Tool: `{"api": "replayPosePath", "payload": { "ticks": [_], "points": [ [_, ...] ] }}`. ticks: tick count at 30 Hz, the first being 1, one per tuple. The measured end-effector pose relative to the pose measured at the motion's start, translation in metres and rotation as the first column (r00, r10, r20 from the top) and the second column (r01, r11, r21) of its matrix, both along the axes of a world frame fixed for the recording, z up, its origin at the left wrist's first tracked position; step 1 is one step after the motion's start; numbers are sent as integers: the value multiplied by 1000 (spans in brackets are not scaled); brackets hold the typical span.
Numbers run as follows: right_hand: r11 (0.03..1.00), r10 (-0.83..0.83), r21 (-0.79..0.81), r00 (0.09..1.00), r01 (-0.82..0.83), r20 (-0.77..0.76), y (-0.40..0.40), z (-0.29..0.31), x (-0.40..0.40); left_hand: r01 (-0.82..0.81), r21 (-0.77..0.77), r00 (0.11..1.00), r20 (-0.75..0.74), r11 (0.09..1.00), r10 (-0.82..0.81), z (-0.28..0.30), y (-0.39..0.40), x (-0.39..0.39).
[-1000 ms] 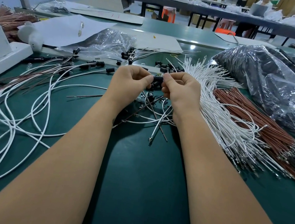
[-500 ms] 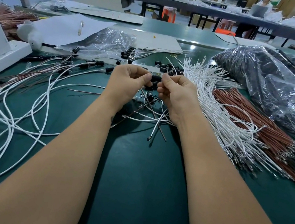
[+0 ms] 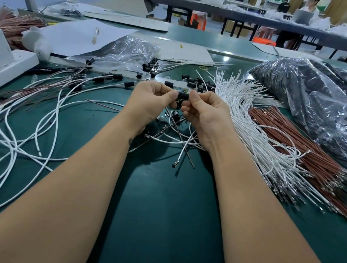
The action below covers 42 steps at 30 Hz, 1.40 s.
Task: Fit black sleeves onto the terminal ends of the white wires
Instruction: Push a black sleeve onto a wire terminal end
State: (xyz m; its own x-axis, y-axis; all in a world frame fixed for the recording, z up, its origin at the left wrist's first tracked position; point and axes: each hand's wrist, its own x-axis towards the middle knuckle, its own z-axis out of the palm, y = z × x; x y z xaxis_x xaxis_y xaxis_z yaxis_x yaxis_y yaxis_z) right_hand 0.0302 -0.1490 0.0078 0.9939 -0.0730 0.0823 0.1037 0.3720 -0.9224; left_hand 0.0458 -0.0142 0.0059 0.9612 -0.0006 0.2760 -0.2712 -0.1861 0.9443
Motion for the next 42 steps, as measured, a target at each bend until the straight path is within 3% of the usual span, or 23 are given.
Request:
{"api": "replayPosePath", "payload": {
  "ticks": [10, 15, 23, 29, 42],
  "points": [
    [982, -105, -160, 994, 99, -33, 3, -1, 5, -34, 31, 999, 19, 999, 34, -4, -4, 1],
    [942, -213, -259, 977, 213, 27, 6, -1, 6, -34, 30, 999, 3, 999, 34, -2, -2, 1],
    [904, -362, -211, 928, 372, 88, 1, 3, 5, -100, -55, 993, -65, 993, 96, 1, 2, 2],
    [943, -242, -220, 969, 248, 55, 6, 1, 6, -73, -56, 996, -64, 996, 69, -1, 1, 0],
    [934, -233, -277, 972, 226, 5, 5, 2, 7, -25, -65, 999, -30, 998, 23, 2, 1, -4]
  ]
}}
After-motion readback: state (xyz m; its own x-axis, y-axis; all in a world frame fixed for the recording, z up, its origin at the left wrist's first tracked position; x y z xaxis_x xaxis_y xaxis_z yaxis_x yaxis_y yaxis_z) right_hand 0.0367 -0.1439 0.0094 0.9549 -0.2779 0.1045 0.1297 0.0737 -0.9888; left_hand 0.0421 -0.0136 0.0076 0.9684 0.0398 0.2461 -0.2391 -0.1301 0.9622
